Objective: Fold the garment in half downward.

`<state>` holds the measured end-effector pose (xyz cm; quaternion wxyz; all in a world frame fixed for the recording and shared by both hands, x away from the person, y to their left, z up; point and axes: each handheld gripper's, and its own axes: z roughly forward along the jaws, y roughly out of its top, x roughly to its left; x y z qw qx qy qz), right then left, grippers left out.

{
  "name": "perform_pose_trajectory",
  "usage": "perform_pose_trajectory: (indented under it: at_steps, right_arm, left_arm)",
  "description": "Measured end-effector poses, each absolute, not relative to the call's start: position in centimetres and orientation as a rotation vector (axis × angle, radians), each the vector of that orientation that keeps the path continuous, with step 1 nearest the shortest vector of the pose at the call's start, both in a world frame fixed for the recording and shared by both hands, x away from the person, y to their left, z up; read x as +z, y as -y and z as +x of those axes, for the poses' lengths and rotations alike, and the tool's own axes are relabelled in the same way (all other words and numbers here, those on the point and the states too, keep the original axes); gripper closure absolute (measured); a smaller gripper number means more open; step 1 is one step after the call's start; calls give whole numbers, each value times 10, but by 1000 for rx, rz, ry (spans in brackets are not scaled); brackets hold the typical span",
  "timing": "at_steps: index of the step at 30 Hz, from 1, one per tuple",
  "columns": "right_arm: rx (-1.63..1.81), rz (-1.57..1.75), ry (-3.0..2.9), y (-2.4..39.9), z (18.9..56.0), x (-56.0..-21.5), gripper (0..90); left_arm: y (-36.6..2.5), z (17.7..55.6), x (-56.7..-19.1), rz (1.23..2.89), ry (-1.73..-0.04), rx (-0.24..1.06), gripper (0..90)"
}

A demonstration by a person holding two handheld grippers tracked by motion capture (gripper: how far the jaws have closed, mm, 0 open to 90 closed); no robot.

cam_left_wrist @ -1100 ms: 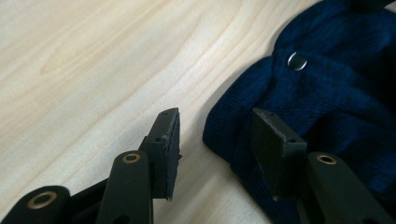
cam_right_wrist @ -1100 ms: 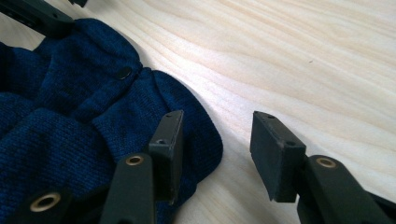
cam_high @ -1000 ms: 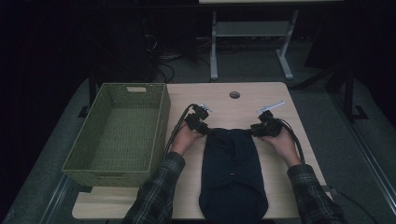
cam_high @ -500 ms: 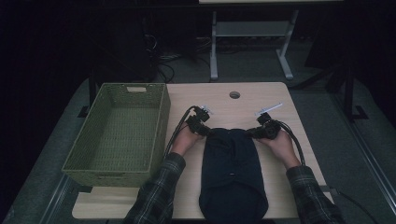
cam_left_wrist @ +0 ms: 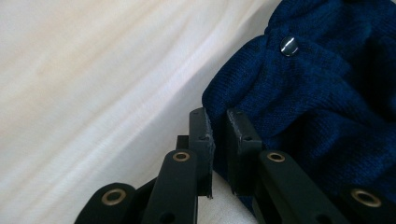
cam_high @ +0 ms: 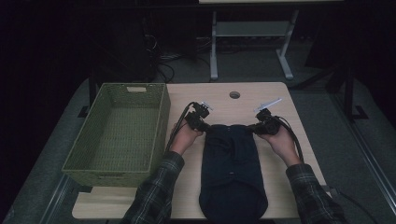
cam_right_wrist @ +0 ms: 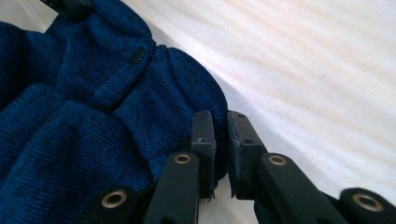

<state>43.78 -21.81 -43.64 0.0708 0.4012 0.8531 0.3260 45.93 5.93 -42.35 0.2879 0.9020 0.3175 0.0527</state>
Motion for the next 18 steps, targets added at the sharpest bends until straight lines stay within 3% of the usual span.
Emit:
perform_pose_trajectory:
  at_steps: [18]
  right_arm:
    - [1027,1103,-2457,226,444,-362,822]
  left_arm:
    - [-57,461,-349,2341,-755,361,821]
